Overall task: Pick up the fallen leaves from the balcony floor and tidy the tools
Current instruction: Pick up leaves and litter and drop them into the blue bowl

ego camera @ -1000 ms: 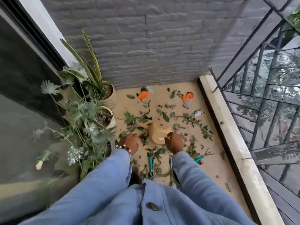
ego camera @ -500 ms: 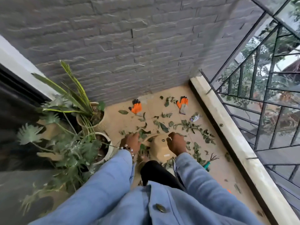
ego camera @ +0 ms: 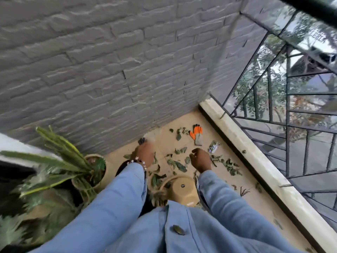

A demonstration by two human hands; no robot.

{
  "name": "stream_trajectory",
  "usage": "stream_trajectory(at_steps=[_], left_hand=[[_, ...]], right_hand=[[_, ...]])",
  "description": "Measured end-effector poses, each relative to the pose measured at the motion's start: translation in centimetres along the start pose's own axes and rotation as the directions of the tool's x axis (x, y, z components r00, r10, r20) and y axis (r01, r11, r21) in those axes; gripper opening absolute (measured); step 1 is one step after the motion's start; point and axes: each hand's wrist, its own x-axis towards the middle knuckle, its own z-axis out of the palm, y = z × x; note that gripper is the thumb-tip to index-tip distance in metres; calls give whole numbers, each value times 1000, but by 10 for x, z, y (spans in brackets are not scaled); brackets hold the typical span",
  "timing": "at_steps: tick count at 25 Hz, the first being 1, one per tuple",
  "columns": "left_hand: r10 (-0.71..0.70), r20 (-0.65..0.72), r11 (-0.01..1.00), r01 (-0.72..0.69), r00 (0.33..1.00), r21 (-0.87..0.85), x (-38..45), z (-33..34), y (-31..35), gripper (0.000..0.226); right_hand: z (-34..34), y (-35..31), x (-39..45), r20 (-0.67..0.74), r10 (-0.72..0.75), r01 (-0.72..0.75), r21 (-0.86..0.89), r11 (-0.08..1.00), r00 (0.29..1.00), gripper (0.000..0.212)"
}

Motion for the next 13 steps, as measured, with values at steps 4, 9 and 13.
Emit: stream_trajectory(at_steps=[4, 9, 13], left_hand=[[147, 19, 989, -147, 989, -20, 50, -19, 42, 40], [287, 134, 944, -304, 948, 128, 98, -11, 77, 39], [371, 267, 875, -431, 889, 221, 161, 1, 98, 37]], right_hand=[[-24, 14, 25, -59, 114, -109, 90, 990, 992, 35], [-38, 32, 49, -108, 273, -247, 207, 946, 956, 36], [-35, 48, 90, -84, 365, -332, 266, 905, 927, 38]])
